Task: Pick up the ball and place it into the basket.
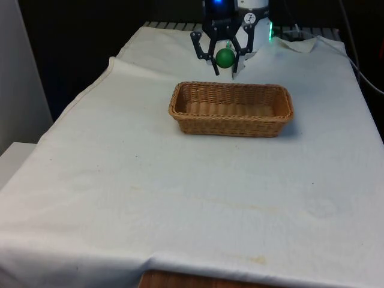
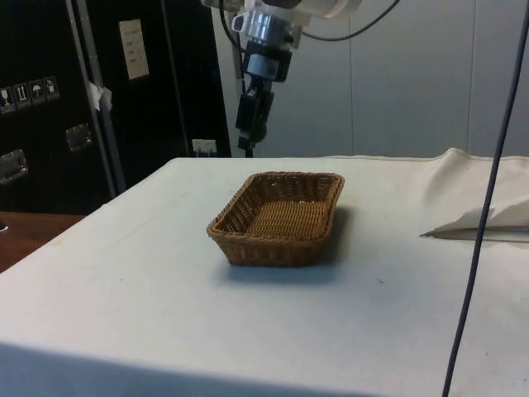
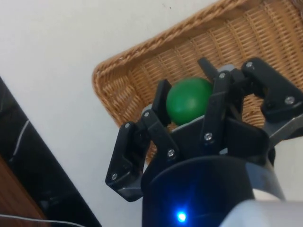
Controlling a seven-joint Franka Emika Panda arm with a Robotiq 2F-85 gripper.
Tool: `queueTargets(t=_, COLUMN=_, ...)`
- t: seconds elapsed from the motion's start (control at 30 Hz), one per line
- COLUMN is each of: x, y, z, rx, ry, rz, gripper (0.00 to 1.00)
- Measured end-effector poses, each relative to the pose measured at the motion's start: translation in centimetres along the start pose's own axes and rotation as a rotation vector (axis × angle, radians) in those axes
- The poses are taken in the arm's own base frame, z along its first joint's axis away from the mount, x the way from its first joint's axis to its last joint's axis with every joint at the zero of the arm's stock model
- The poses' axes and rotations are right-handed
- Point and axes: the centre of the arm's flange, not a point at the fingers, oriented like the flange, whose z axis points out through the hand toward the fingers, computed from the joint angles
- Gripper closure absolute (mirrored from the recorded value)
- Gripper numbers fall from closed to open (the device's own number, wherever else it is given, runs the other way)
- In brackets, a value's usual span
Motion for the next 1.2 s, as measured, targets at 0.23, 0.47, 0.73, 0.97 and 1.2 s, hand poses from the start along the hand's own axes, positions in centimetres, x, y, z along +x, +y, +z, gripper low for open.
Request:
queueTargets(t=0.23, x=-1.0, y=0.1, z=0.3, rx=-0.020, ry=-0.015, rz=-0.031, gripper=1.00)
queueTargets(t=0.47, x=-1.8, y=0.0, z=0.6, rx=-0.041, ry=-0.022, rz=-0.051, gripper=1.00)
queueTargets(t=0.73, x=-2.4, y=-0.6, z=1.1, rx=-0.068, ry=-0.025, rz=-0.080, gripper=1.00)
queueTargets(t=0.97, x=-2.7, y=-2.3, z=2.7, rx=-0.088, ry=-0.037, rz=-0.098, gripper=1.00)
queueTargets(t=1.2, x=-3.3, y=-3.4, z=4.9, rx=-0.113, ry=-0.059, rz=-0.100, gripper=1.00)
